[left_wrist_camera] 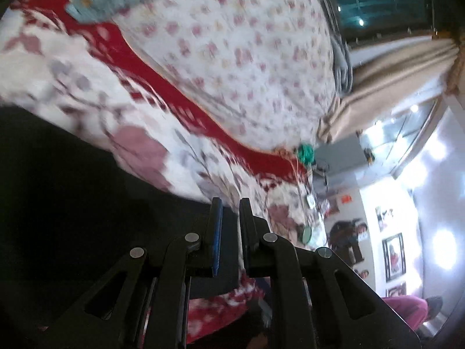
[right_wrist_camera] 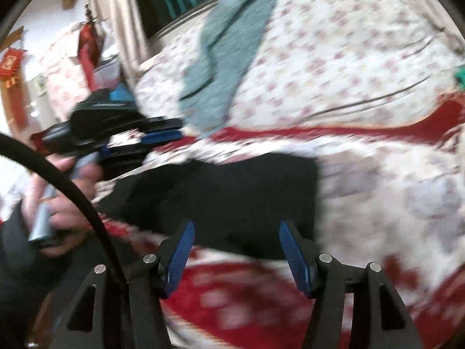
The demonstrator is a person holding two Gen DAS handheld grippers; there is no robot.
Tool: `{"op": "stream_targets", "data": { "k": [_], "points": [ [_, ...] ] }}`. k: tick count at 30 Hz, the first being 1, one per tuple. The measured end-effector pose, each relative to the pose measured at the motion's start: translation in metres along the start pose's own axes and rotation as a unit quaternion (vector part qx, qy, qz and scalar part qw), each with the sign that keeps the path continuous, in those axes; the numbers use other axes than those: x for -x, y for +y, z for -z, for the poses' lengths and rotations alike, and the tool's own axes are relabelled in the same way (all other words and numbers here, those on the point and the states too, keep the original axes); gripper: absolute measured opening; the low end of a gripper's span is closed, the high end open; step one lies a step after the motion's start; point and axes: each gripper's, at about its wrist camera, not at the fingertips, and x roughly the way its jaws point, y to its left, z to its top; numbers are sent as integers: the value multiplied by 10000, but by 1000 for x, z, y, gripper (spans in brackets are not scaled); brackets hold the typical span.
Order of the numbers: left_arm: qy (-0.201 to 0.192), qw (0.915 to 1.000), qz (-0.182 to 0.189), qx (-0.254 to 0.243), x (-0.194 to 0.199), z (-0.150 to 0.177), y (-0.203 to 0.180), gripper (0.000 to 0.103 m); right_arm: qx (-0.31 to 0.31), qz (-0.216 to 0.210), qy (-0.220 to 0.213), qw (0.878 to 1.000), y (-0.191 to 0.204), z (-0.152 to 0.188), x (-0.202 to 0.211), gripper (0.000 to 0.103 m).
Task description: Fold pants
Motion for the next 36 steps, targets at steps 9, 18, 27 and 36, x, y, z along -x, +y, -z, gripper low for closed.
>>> {"op": "stream_targets", "data": {
  "k": [9, 18, 27, 36],
  "points": [
    [-706, 9827, -1591, 627, -9, 49, 45, 2, -177, 511, 400, 9977, -42, -40, -39, 59],
    [-1328, 9661, -2186, 343, -1, 76, 33, 2, -51, 536, 960, 9939, -47, -28, -72, 63],
    [-1617, 9496, -2545, 858, 37, 60, 45, 5, 412, 439, 1293, 9898, -26, -32, -94, 58],
    [-2700, 9330, -1963, 1346, 204, 61, 74, 64, 175, 262, 214, 9993, -21, -43, -45, 59]
  ]
}}
